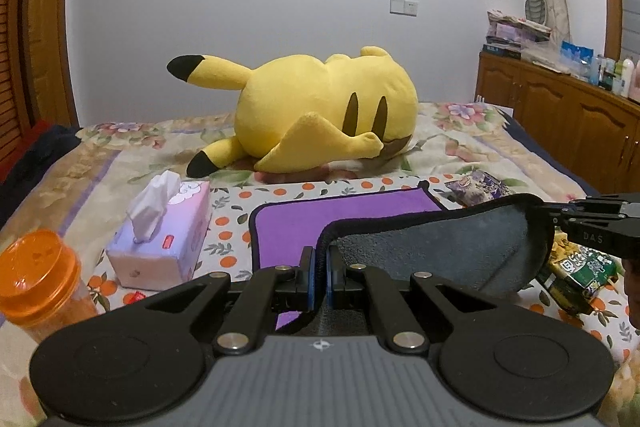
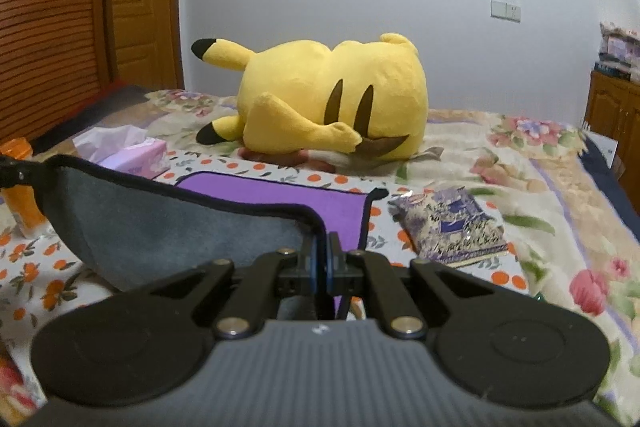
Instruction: Fold towel
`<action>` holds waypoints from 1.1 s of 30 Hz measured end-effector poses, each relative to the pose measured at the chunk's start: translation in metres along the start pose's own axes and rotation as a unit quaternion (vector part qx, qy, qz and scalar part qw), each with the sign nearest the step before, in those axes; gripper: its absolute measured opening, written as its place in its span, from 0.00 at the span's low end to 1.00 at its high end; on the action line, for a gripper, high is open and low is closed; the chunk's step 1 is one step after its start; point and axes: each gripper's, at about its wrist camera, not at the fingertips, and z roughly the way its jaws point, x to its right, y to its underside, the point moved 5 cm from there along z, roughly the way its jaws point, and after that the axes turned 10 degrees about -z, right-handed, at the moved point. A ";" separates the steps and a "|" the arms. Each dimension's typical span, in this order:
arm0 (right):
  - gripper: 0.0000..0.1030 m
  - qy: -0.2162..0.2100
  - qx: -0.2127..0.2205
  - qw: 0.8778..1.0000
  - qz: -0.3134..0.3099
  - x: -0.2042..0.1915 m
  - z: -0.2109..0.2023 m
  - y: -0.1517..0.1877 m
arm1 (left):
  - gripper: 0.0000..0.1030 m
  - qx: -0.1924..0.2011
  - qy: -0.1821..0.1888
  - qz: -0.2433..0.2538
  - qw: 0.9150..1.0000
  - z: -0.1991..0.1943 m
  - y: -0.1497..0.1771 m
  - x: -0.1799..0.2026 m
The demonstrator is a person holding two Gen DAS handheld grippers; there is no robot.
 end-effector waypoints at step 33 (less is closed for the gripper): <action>0.05 0.016 0.027 0.998 -0.051 0.005 0.049 -0.024 | 0.06 0.031 -0.015 0.034 0.999 0.063 -0.034 -0.009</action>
